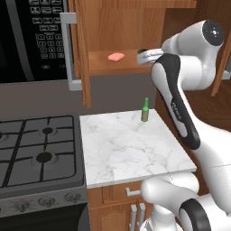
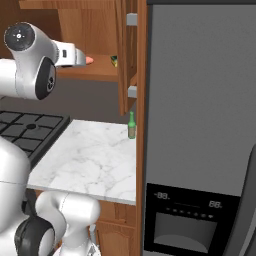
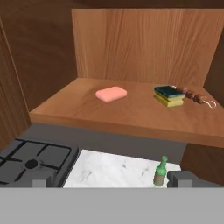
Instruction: Pick the bar soap and sponge from the cabinet and place them on the counter.
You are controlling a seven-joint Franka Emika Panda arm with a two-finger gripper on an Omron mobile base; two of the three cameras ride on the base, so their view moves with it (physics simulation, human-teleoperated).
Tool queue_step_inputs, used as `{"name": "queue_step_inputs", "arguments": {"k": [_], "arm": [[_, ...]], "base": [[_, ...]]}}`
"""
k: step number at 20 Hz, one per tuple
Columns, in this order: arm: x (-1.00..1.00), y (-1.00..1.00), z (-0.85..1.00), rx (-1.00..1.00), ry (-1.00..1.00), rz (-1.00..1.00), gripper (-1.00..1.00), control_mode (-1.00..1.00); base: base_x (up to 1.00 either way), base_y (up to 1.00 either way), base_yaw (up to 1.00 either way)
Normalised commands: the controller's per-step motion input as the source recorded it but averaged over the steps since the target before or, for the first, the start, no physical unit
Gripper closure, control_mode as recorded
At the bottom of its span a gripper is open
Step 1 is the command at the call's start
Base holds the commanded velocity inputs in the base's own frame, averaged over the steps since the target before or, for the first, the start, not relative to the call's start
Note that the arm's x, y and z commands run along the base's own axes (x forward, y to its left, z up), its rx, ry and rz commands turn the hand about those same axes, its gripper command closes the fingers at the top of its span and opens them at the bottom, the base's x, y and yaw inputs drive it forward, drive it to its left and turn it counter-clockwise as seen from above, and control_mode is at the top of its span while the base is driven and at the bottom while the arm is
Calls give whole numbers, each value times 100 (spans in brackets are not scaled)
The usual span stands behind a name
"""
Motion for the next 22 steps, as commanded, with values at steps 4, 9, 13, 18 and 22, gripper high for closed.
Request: {"name": "queue_step_inputs", "arguments": {"k": [4, 9, 13, 18, 22], "arm": [[12, 0, 0, 0, 0, -11, -100, -100], [22, 0, 0, 1, 0, -6, -100, -100], [36, 0, 0, 3, 0, -1, -100, -100], [36, 0, 0, 6, 0, 0, -100, -100], [23, 3, 0, 4, 0, 0, -100, -100]], "base": [[0, 0, 0], [0, 0, 0], [0, 0, 0], [0, 0, 0], [0, 0, 0]]}}
